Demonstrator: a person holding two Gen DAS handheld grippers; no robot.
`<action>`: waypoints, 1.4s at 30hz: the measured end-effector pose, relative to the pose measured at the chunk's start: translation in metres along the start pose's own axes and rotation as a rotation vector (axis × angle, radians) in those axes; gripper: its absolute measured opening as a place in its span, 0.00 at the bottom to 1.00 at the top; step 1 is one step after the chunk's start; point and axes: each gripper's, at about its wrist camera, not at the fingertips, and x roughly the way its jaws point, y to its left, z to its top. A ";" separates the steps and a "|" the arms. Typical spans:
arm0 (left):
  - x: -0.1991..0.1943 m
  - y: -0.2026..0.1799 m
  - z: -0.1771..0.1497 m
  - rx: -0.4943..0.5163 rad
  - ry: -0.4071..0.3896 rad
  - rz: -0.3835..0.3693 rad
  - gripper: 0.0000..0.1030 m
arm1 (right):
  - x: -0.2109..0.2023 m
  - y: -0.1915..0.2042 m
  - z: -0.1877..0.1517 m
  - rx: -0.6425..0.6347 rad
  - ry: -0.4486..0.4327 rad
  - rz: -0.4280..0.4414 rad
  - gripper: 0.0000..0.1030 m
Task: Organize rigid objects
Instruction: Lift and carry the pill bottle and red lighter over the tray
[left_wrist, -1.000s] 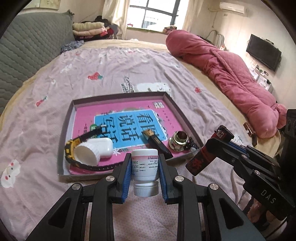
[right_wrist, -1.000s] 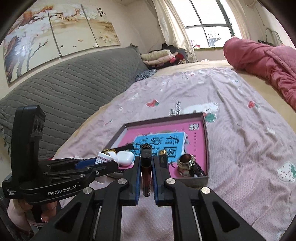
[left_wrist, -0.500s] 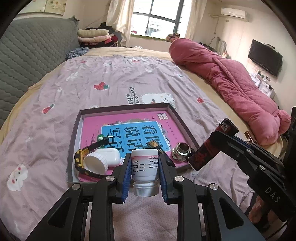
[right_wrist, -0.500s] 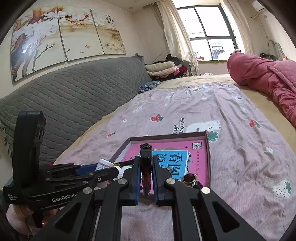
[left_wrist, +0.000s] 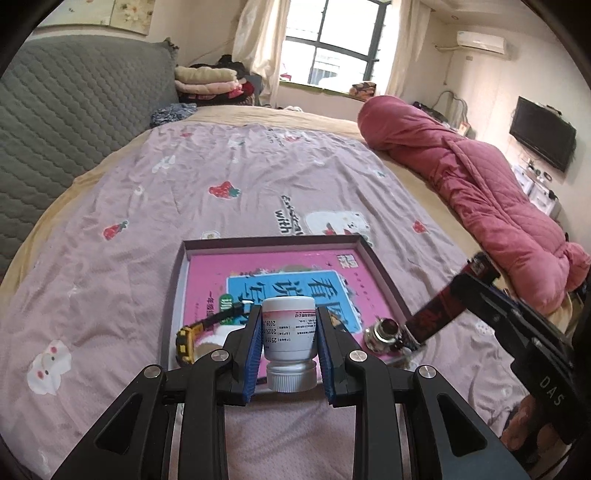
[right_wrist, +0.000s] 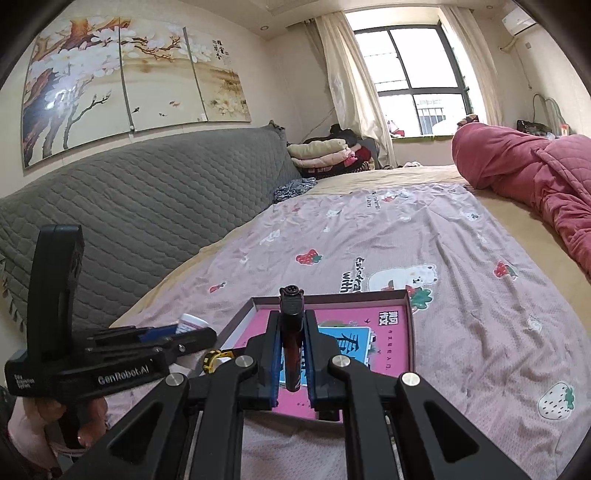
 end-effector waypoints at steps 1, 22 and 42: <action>0.003 0.001 0.001 -0.002 0.003 0.003 0.27 | 0.001 -0.002 -0.001 0.002 0.000 -0.004 0.11; 0.089 -0.010 -0.020 0.018 0.133 0.047 0.27 | 0.043 -0.049 -0.024 0.092 0.075 -0.032 0.11; 0.117 -0.016 -0.030 0.035 0.179 0.049 0.27 | 0.070 -0.065 -0.036 0.167 0.138 0.013 0.11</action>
